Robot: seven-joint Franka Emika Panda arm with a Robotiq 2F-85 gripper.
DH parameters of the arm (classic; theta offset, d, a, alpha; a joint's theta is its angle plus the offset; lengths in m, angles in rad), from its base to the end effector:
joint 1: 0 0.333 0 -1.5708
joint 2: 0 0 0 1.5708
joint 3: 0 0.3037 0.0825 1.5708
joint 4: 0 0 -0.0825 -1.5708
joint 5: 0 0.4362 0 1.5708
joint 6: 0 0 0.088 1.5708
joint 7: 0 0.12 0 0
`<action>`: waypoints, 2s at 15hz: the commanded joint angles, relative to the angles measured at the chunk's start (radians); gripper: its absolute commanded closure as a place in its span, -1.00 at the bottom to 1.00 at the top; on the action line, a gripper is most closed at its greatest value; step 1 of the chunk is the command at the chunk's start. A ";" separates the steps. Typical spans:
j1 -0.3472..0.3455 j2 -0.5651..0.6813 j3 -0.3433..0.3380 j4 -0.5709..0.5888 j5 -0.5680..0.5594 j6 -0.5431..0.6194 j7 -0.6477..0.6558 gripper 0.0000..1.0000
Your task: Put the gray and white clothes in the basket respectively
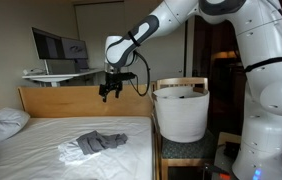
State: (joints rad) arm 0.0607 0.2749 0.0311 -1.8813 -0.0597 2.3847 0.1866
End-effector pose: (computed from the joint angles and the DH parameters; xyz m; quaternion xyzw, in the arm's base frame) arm 0.6812 0.0608 0.3338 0.9929 -0.0289 0.1156 0.0027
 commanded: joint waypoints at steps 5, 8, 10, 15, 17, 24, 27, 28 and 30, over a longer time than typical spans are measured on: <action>0.057 0.133 -0.043 0.170 -0.080 -0.083 0.129 -1.00; 0.108 0.232 -0.074 0.291 -0.138 -0.180 0.227 -1.00; 0.133 0.298 -0.090 0.372 -0.155 -0.242 0.271 -1.00; 0.154 0.353 -0.103 0.431 -0.140 -0.293 0.298 -1.00; 0.159 0.379 -0.108 0.468 -0.142 -0.312 0.306 -1.00; 0.176 0.484 -0.122 0.610 -0.141 -0.365 0.351 -1.00; 0.191 0.556 -0.133 0.699 -0.145 -0.381 0.393 -1.00; 0.196 0.582 -0.137 0.731 -0.144 -0.383 0.411 -1.00; 0.204 0.636 -0.144 0.795 -0.149 -0.375 0.431 -1.00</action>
State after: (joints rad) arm 0.2437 0.8265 -0.0913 -1.2043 -0.2024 2.0395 0.5708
